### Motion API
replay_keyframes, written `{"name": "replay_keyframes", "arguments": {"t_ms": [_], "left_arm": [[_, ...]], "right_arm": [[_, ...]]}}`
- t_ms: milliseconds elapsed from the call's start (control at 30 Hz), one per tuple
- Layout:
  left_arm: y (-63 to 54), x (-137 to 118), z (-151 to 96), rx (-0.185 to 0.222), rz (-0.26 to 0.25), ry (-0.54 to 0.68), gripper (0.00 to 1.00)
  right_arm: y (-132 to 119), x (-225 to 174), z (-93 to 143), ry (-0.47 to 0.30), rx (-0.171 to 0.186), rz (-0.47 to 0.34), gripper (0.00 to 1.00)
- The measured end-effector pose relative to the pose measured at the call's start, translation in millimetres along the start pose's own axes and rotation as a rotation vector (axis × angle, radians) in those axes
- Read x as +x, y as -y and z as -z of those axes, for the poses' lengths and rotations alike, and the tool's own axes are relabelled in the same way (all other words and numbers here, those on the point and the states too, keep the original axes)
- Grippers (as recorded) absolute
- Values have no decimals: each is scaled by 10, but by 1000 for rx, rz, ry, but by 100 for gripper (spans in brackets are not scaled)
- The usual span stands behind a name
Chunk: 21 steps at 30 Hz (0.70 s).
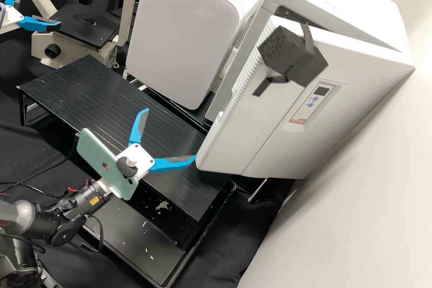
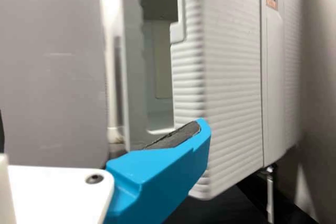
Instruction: Close the incubator door
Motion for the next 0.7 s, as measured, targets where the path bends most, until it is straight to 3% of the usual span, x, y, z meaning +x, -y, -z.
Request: {"name": "replay_keyframes", "arguments": {"t_ms": [467,700], "left_arm": [[0,0,0,0,0,0,100],[0,0,0,0,0,0,100]], "right_arm": [[128,-24,30,-16,22,52,100],[148,-2,13,12,100,24,100]]}}
